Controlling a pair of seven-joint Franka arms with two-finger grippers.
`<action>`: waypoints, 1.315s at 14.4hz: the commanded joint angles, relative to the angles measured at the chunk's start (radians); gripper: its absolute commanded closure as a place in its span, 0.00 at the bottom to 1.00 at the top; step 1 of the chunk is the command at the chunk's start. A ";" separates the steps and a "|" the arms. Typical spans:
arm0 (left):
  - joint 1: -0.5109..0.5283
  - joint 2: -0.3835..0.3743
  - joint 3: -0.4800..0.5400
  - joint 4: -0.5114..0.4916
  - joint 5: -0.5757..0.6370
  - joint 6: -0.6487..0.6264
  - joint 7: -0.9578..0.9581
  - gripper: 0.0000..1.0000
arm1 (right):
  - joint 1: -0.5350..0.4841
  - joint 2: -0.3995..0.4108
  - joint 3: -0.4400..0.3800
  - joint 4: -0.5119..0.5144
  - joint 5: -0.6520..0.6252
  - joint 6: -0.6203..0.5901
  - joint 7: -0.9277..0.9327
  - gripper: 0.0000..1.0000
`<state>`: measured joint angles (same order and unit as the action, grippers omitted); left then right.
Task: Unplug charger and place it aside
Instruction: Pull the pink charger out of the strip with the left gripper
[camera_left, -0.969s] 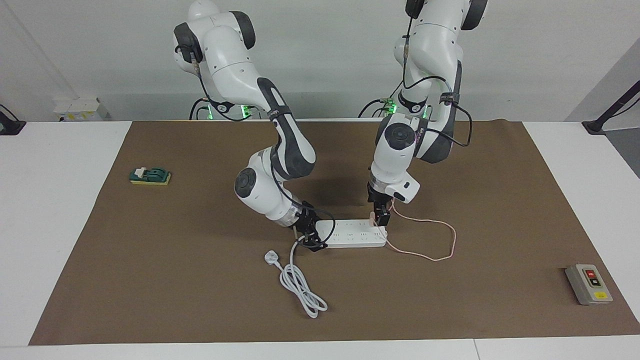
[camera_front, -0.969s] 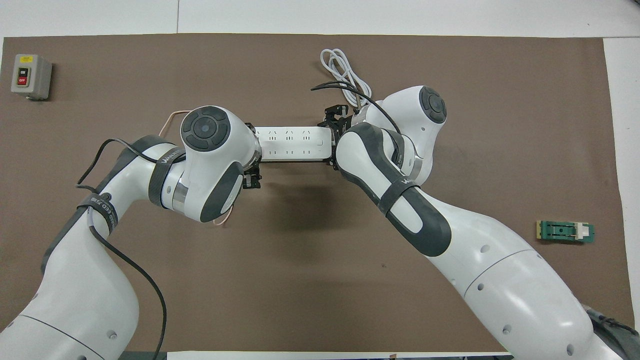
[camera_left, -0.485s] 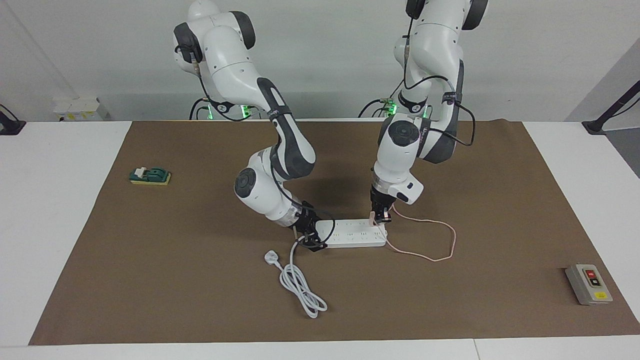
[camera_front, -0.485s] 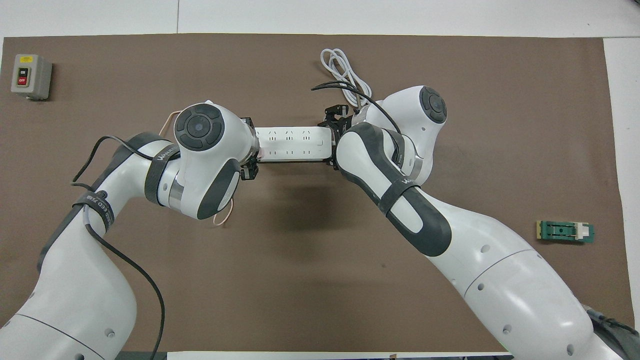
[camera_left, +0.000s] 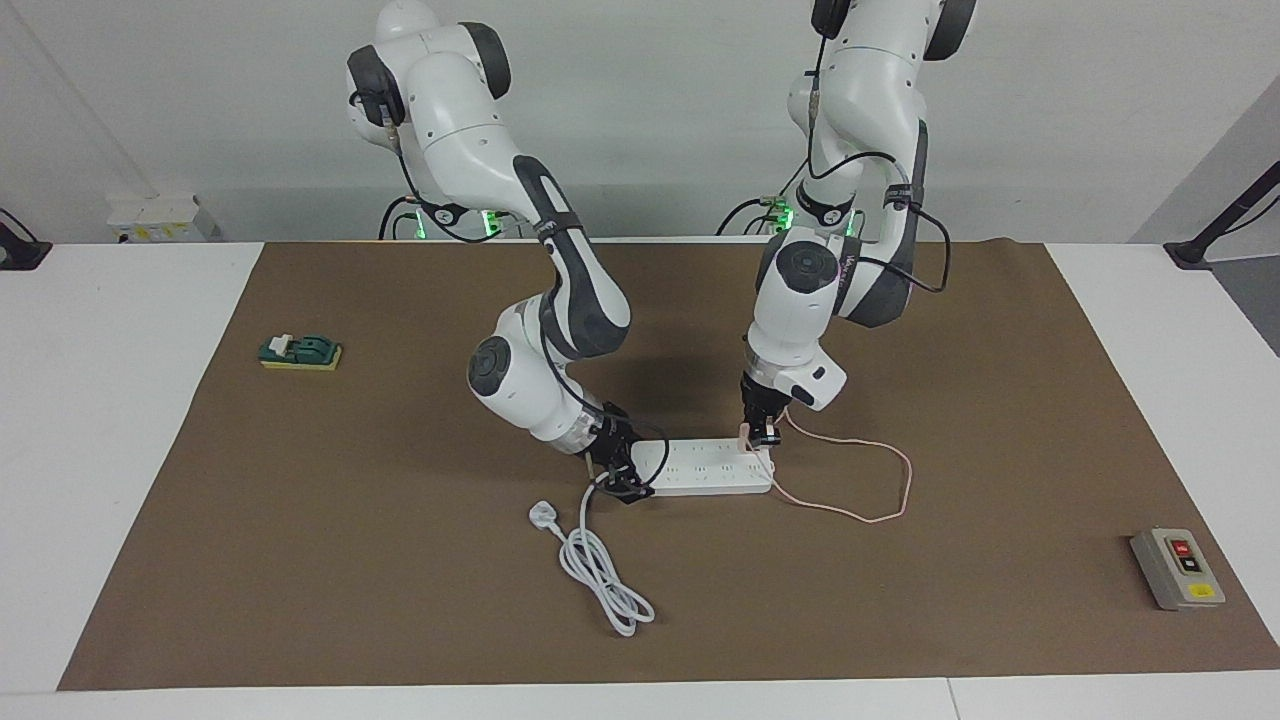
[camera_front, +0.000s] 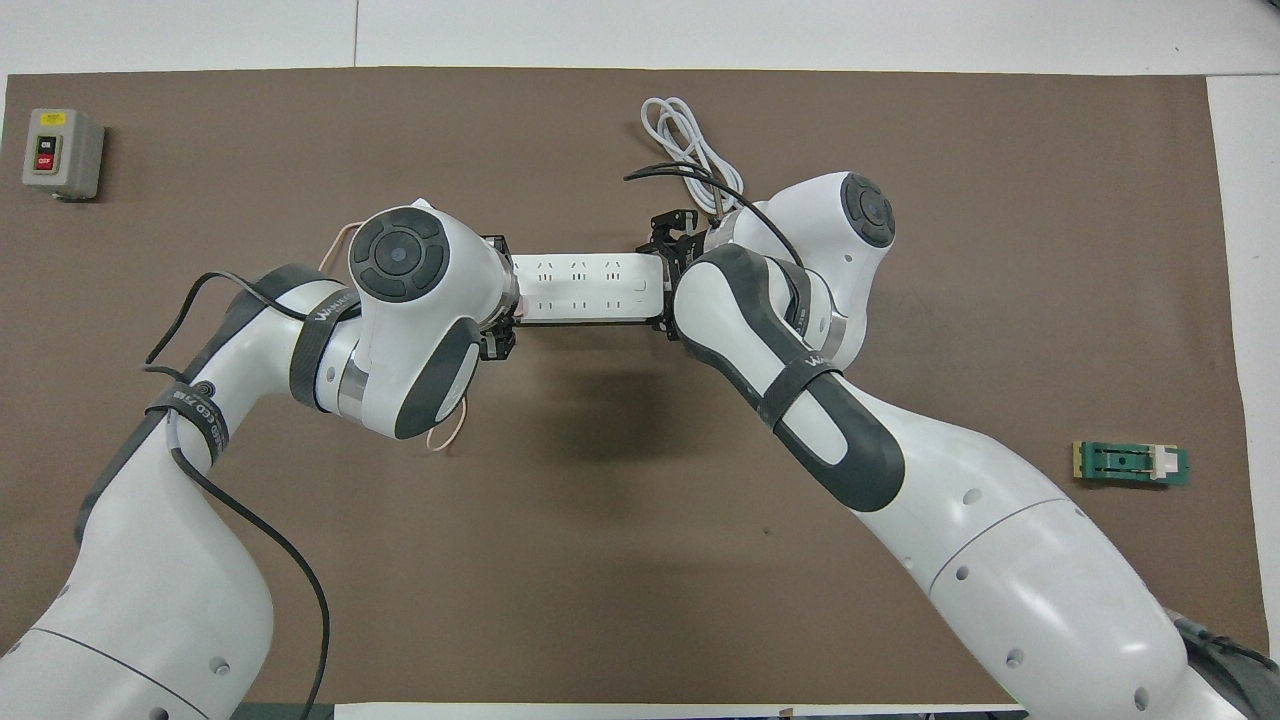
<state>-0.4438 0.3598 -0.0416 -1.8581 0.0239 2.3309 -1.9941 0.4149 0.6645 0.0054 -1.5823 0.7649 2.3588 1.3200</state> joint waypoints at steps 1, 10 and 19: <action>-0.018 -0.009 0.000 0.014 -0.009 -0.103 0.023 1.00 | -0.007 0.029 0.007 0.013 0.034 0.062 -0.024 1.00; -0.019 -0.041 -0.001 0.112 -0.019 -0.321 0.026 1.00 | -0.007 0.033 0.007 0.015 0.034 0.065 -0.024 1.00; -0.001 -0.123 0.008 0.163 -0.019 -0.485 0.344 1.00 | -0.005 0.033 0.007 0.016 0.037 0.063 -0.019 1.00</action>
<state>-0.4512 0.2664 -0.0462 -1.6992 0.0160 1.8981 -1.7702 0.4141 0.6645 0.0055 -1.5836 0.7712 2.3591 1.3204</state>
